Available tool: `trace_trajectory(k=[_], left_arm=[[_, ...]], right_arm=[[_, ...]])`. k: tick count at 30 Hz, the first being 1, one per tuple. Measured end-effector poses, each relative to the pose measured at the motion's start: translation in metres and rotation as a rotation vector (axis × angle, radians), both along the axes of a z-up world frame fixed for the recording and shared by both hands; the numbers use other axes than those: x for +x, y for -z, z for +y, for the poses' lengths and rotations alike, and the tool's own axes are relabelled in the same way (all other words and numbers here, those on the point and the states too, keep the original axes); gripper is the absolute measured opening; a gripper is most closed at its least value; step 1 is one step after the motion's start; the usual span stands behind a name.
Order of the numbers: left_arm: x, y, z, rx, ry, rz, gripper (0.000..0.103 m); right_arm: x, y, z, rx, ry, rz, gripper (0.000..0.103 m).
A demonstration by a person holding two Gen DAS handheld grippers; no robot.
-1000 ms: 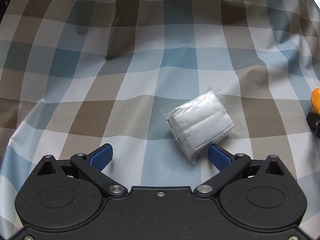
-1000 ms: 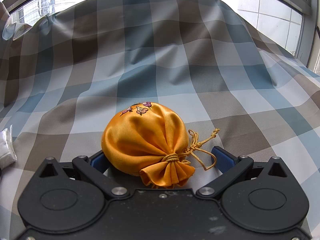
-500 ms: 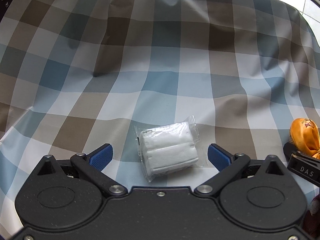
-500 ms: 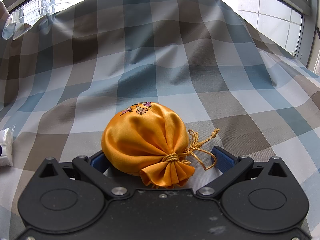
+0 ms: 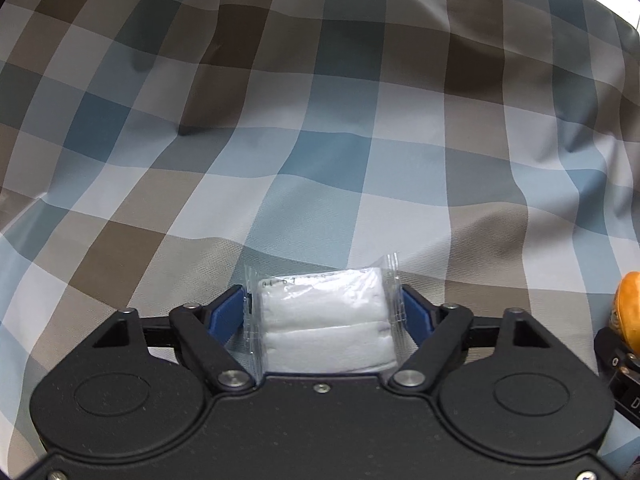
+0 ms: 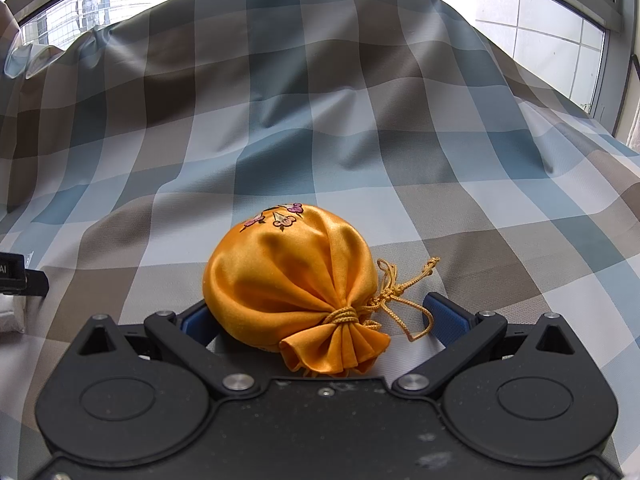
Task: Organize soft objects
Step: 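Lift and carry packet with left tool while right tool carries pouch to basket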
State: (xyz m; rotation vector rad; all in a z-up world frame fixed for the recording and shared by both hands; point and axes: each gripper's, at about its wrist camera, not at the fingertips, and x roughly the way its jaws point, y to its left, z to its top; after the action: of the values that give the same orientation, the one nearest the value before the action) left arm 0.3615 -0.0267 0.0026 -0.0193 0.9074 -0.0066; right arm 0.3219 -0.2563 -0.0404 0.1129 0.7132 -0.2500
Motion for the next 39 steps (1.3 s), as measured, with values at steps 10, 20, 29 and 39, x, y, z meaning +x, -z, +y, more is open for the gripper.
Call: trace_trajectory(k=[10,20,29,39], left_arm=[[-0.05,-0.01,-0.01,-0.023,0.115,-0.006,0.061],[-0.093,-0.001,-0.023,0.051,0.198,-0.119,0.061],[-0.099,0.005,-0.017,0.017,0.2,-0.175,0.063],[-0.101,0.005,-0.017,0.016,0.213,-0.192,0.063]], right_arm=[[0.0,0.0,0.0,-0.001,0.0,0.0,0.103],[-0.001,-0.001,-0.001,0.005,0.001,-0.007,0.103],[-0.011,-0.004,0.0,0.008,-0.035,-0.062,0.072],[-0.007,-0.005,0.005,0.03,-0.109,-0.049,0.102]])
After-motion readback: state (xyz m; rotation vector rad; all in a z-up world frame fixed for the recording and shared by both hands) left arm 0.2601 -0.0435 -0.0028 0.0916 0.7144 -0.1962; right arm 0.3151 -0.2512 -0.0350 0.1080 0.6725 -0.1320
